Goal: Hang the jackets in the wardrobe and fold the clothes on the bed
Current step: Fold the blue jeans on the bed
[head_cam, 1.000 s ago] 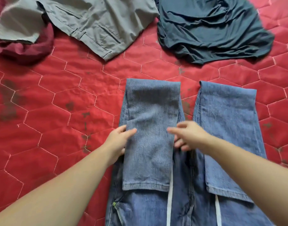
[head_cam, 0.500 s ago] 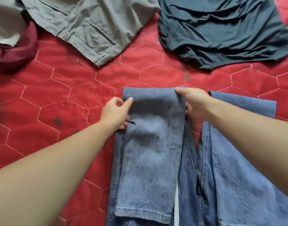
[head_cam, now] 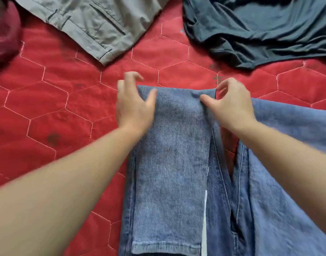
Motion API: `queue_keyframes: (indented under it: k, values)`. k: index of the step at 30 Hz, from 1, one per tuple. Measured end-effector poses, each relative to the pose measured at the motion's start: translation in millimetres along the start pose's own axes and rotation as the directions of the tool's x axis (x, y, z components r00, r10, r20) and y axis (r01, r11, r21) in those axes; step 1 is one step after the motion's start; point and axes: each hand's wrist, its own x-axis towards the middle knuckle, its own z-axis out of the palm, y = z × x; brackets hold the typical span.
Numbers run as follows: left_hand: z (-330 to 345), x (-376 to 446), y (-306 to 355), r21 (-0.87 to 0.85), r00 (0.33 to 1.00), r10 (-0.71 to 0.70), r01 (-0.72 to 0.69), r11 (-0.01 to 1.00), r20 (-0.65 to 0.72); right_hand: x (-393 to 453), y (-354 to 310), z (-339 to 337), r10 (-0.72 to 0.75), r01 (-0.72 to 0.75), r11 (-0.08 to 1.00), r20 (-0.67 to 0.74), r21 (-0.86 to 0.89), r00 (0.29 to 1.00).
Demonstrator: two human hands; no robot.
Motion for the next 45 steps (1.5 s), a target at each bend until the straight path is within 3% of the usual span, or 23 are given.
queue_keyframes:
  k: [2, 4, 5, 7, 13, 18, 22, 27, 31, 35, 39, 42, 45]
  values:
    - [5, -37, 7, 0.103, 0.952, 0.281, -0.294, 0.95, 0.126, -33, -4, 7, -0.324, 0.314, 0.945, -0.134, -0.089, 0.937]
    - [14, -65, 2, 0.227, 0.885, 0.327, -0.411, 0.883, 0.331, -64, 2, 26, -0.512, 0.511, 0.848, 0.027, -0.141, 0.858]
    - [18, -73, -3, 0.297, 0.865, 0.301, -0.434, 0.851, 0.402, -75, 8, 34, -0.526, 0.543, 0.817, 0.135, -0.194, 0.84]
    - [22, -77, -13, 0.367, 0.849, 0.276, -0.457, 0.81, 0.45, -81, 23, 44, -0.49, 0.545, 0.788, 0.245, -0.285, 0.837]
    - [14, -94, -7, 0.379, 0.833, 0.237, -0.457, 0.805, 0.5, -86, 24, 42, -0.465, 0.524, 0.774, 0.243, -0.355, 0.851]
    - [-29, -200, -18, 0.215, 0.801, 0.372, -0.512, 0.831, 0.47, -201, 64, 31, -0.537, 0.593, 0.757, 0.257, -0.273, 0.804]
    - [-45, -248, -37, 0.22, 0.751, 0.422, -0.587, 0.779, 0.509, -261, 98, 34, -0.489, 0.588, 0.736, 0.336, -0.336, 0.805]
    - [-69, -282, -38, 0.318, 0.691, 0.296, -0.614, 0.722, 0.659, -275, 89, 22, -0.461, 0.553, 0.765, 0.318, -0.331, 0.829]
    - [-101, -340, -38, 0.265, 0.572, 0.289, -0.694, 0.669, 0.768, -342, 110, -7, -0.557, 0.662, 0.692, 0.369, -0.29, 0.744]
    - [-125, -409, -41, 0.136, 0.345, 0.311, -0.833, 0.537, 0.886, -416, 174, -50, -0.501, 0.678, 0.664, 0.486, -0.315, 0.716]
    - [-123, -442, -36, 0.235, 0.387, 0.18, -0.803, 0.547, 0.904, -457, 235, -79, -0.404, 0.672, 0.651, 0.589, -0.353, 0.7]
    - [-115, -453, -35, 0.316, 0.419, 0.068, -0.772, 0.552, 0.905, -465, 254, -84, -0.34, 0.602, 0.708, 0.57, -0.37, 0.748]
    - [-114, -448, -29, 0.345, 0.438, 0.047, -0.766, 0.543, 0.898, -454, 248, -85, -0.323, 0.496, 0.801, 0.454, -0.336, 0.83]
